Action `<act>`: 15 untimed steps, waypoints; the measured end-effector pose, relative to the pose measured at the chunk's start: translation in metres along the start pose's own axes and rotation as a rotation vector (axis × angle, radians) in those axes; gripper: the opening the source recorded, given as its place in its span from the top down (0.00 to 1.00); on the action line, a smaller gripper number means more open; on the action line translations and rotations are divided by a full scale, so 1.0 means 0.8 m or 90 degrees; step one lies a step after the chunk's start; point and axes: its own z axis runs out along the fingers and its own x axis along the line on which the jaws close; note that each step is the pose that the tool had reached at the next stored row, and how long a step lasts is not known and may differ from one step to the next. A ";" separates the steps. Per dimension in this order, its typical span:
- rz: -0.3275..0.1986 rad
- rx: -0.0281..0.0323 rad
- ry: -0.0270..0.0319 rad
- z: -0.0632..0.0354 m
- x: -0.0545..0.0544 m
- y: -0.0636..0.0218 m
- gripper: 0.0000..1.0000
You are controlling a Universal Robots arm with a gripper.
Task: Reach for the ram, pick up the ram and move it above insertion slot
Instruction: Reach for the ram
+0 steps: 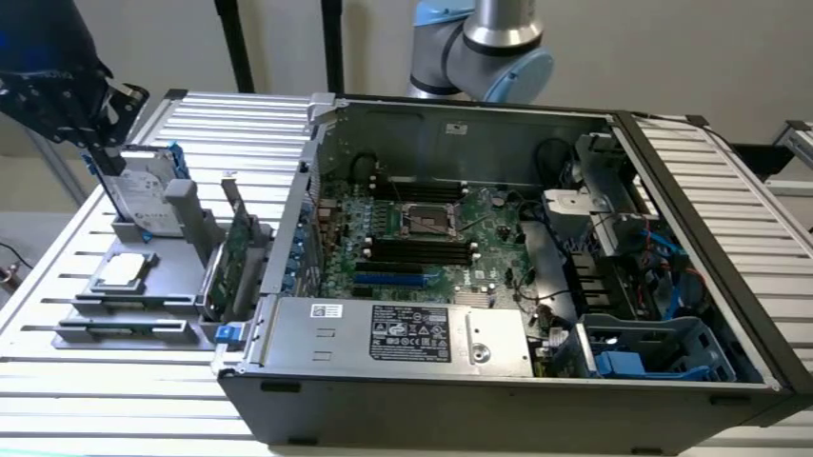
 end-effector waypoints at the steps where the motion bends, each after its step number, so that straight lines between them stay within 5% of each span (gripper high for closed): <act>1: 0.000 0.0000 0.0000 0.001 0.000 -0.006 0.90; 15: 0.000 0.0001 -0.0001 0.019 0.001 -0.078 0.90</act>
